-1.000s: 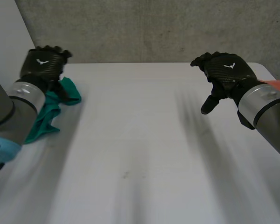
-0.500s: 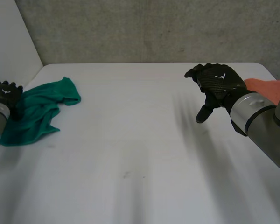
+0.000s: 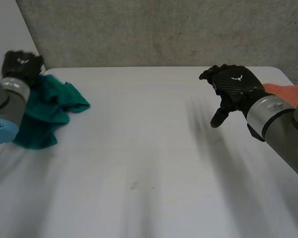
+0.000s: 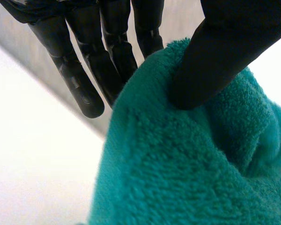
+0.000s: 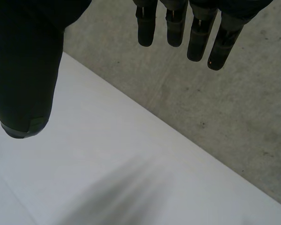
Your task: Fold the laundry.
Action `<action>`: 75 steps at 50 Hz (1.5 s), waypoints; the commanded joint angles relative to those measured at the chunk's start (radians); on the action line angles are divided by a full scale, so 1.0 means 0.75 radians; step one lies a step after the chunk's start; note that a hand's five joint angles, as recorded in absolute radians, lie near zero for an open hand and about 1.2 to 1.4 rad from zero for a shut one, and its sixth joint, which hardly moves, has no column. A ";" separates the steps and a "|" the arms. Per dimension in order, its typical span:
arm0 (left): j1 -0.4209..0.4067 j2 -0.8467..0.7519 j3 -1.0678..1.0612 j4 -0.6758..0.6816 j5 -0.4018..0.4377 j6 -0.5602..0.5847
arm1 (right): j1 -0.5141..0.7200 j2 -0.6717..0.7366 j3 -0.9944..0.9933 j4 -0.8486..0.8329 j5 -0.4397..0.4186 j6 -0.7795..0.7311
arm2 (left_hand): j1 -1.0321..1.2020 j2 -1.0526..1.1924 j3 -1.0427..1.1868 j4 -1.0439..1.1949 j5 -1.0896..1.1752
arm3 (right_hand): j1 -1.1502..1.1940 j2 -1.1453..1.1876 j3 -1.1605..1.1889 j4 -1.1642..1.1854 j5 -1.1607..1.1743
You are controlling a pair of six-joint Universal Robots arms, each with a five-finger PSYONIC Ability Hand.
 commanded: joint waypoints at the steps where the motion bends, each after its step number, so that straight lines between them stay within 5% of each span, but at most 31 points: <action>1: -0.410 0.302 -0.221 -0.034 0.007 -0.269 | -0.007 -0.025 -0.048 0.002 0.008 0.007 | 0.345 0.276 0.281 0.270 0.363 | -0.026 -0.047 -0.045 -0.070 -0.084; 9: -0.819 0.340 -0.397 -0.063 0.017 -0.479 | -0.060 -0.039 -0.072 0.008 0.010 0.001 | 0.245 0.176 0.181 0.169 0.263 | -0.026 -0.047 -0.045 -0.070 -0.084; 13: -0.902 0.299 -0.412 -0.098 -0.005 -0.449 | -0.068 -0.039 -0.072 0.012 0.008 0.001 | -1.284 -1.353 -1.348 -1.359 -1.266 | -0.026 -0.047 -0.045 -0.070 -0.084; 20: -0.882 0.258 -0.375 -0.175 -0.085 -0.275 | -0.062 -0.037 -0.083 0.082 -0.014 -0.017 | -1.284 -1.353 -1.348 -1.359 -1.266 | -0.026 -0.047 -0.045 -0.070 -0.084; 26: -0.741 0.399 -0.416 -0.190 -0.144 -0.271 | -0.048 -0.031 -0.093 0.188 -0.088 -0.158 | -1.284 -1.353 -1.348 -1.359 -1.266 | -0.026 -0.047 -0.045 -0.070 -0.084; 34: -0.595 0.528 -0.551 -0.186 -0.109 -0.308 | -0.041 -0.031 -0.054 0.460 -0.094 -0.512 | -1.271 -1.340 -1.335 -1.346 -1.253 | -0.026 -0.047 -0.045 -0.070 -0.084; 44: -0.364 0.377 -0.545 -0.186 0.017 -0.302 | 0.079 -0.068 0.222 0.329 -0.104 -0.473 | -1.189 -1.258 -1.253 -1.264 -1.171 | -0.026 -0.047 -0.045 -0.070 -0.084; 59: -0.374 0.172 -0.506 -0.249 0.073 -0.302 | 0.118 -0.160 0.666 -0.008 -0.129 -0.547 | -0.938 -1.007 -1.002 -1.014 -0.920 | 0.359 0.337 0.340 0.314 0.301; 75: -0.372 0.041 -0.497 -0.251 0.052 -0.157 | 0.116 -0.162 0.793 -0.016 -0.243 -0.686 | -0.844 -0.913 -0.908 -0.920 -0.826 | 0.540 0.518 0.521 0.495 0.482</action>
